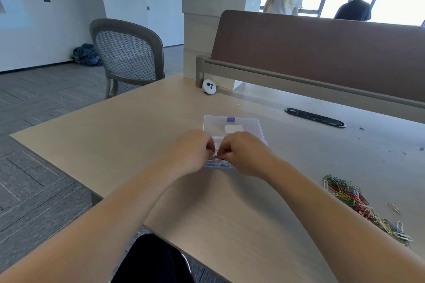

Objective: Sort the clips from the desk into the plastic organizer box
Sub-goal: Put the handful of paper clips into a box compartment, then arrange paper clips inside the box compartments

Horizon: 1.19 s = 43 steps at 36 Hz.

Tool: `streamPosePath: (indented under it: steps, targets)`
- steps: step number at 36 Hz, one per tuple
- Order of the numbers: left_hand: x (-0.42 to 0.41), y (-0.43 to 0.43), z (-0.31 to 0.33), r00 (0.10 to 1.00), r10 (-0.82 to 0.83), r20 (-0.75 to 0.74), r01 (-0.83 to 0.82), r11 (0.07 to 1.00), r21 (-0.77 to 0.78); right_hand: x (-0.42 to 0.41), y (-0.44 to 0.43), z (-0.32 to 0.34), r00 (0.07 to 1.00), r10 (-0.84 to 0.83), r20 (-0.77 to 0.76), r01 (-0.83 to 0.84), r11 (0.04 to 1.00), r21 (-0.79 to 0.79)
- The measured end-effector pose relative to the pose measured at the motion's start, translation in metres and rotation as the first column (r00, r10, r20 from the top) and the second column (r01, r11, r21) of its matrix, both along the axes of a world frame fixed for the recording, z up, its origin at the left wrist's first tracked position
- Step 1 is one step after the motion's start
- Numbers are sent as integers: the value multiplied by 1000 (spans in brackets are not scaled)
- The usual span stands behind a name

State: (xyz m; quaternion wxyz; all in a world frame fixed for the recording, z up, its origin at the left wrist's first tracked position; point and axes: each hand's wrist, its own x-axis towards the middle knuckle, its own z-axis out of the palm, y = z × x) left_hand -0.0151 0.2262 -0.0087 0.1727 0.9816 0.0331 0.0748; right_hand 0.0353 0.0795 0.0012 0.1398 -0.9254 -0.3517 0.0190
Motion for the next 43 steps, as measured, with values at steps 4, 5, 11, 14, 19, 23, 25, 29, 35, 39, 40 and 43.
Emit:
streamPosePath:
  steps: [4, 5, 11, 14, 19, 23, 25, 29, 35, 39, 40, 43]
  targets:
    - [-1, -5, 4, 1000, 1, 20, 0, 1000, -26, 1, -6, 1, 999, -23, 40, 20, 998, 57]
    - [-1, -7, 6, 999, -4, 33, 6, 999, -38, 0, -9, 2, 998, -36, 44, 33, 997, 74]
    - [-3, -41, 22, 990, -94, 104, 104, 990, -91, -10, -48, 16, 989, -140, 37, 134, 981, 144]
    - [-3, -70, 28, 982, -154, 112, 167, 979, -120, -16, -79, 22, 977, -210, 22, 204, 967, 152]
    - [-4, -126, 32, 956, -281, 85, 291, 943, -161, -26, -141, 26, 949, -314, 27, 310, 945, 105]
    - [-9, -170, 33, 904, -424, -42, 415, 898, -144, -34, -188, 26, 920, -393, 10, 393, 920, 3]
    - [-9, -187, 30, 880, -458, -130, 450, 889, -88, -36, -210, 23, 903, -430, 6, 430, 901, -62]
    - [-8, -213, 19, 838, -446, -313, 487, 871, 63, -43, -243, 15, 880, -473, -37, 460, 869, -182]
    - [0, -234, 8, 864, -422, -275, 463, 880, 107, -47, -270, 5, 854, -502, -137, 471, 857, -208]
    - [9, -241, 0, 878, -424, -222, 451, 888, 89, -45, -272, -3, 866, -483, -132, 458, 870, -181]
    - [12, -243, -2, 880, -426, -210, 450, 889, 87, -43, -272, -5, 869, -478, -126, 456, 874, -165]
    - [20, -244, -5, 882, -446, -150, 456, 889, 40, -37, -271, -9, 881, -459, -117, 447, 887, -114]
